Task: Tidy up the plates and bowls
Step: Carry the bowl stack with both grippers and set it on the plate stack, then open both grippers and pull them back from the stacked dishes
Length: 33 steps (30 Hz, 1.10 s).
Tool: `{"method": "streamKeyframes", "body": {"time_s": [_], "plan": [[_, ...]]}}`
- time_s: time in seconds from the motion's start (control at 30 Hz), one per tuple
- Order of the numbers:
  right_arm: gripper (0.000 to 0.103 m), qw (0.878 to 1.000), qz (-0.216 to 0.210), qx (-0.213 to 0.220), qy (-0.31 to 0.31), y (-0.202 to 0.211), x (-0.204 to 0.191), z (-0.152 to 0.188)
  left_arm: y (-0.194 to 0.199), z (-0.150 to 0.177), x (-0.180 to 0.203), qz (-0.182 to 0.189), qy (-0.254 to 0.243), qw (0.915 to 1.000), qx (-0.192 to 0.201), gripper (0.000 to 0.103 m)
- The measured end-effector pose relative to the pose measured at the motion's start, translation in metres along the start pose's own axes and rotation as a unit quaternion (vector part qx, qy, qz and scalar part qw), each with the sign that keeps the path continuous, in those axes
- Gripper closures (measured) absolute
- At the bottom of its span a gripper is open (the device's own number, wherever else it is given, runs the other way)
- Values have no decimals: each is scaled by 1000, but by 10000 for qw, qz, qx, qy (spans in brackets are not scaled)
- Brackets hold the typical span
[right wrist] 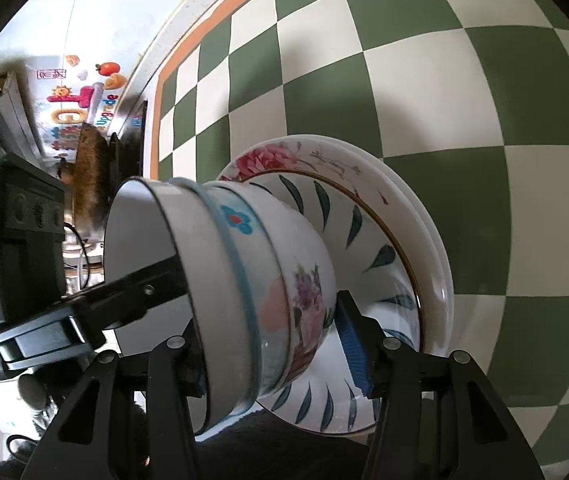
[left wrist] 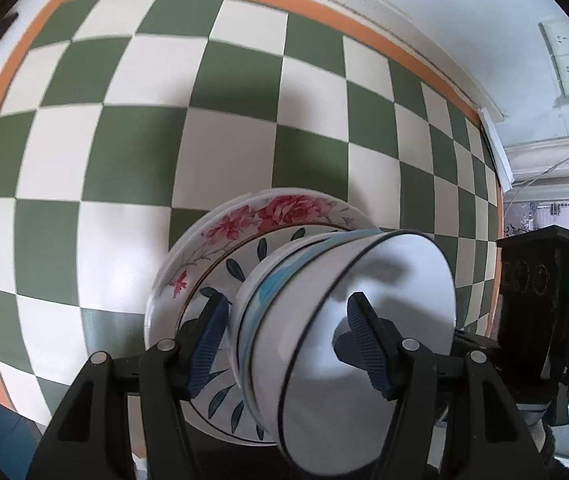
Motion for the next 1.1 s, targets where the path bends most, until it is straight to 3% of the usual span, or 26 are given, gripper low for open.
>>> {"method": "streamKeyframes", "body": {"time_s": [0.37,0.5,0.57,0.63,0.67,0.8,1.1], "plan": [[48,9892,1133,468,803,59,-42,4,58,14,4,-683,-548,9907,1038,43],[48,9818,1517,617,966,77,-60,15,75,24,3,-746,-660,9873,1235,43],[48,9778,1703,684,1014,84,-67,23,84,30,3,-768,-716,9850,1369,38],[39,9740,1858,807,1014,94,-75,32,93,35,2,-808,-773,9812,1572,16],[33,9735,1876,852,990,96,-79,36,97,37,2,-802,-782,9803,1625,9],[13,9687,2057,1116,824,111,-91,55,114,48,-1,-792,-853,9759,1843,4],[5,9463,2573,1816,730,155,-120,92,160,84,0,-814,-982,9612,2448,3]]}}
Point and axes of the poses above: each gripper's, at about its wrist camera, not at the fingertips, and y roughly against the way its jaws point, x to its right, z to its underside, the point moved 7 cm from there along -y, roughly the way its jaws point, and after that the axes turned 13 degrees about y, right-handed, at the moved point
